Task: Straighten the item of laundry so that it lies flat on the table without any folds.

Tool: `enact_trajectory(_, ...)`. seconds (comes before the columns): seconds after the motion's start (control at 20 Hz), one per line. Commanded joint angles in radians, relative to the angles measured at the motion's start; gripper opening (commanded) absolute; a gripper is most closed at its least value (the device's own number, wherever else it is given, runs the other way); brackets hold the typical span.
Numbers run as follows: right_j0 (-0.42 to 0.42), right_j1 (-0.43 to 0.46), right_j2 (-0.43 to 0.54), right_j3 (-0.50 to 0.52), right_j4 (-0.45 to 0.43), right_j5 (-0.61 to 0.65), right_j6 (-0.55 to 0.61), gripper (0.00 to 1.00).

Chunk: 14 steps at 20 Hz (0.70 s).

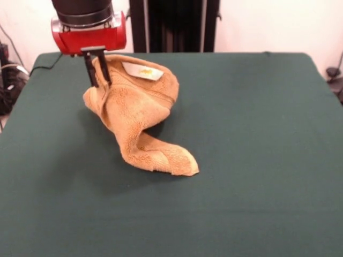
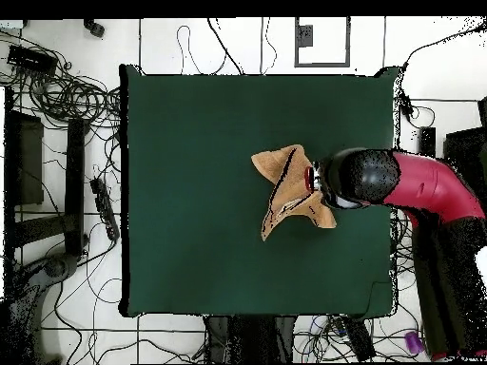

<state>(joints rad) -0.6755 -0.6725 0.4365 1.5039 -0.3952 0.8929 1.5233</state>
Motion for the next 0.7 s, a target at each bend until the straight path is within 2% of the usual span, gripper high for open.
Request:
enact_trajectory(0.05, 0.025, -0.024, 0.06, 0.151, -0.011, -0.076, -0.04, 0.0)
enact_trajectory(0.4, 0.049, -0.106, 0.027, 0.26, 0.004, -0.162, 0.068, 0.0)
enact_trajectory(0.7, 0.054, -0.127, 0.016, 0.309, 0.024, -0.191, 0.098, 0.0)
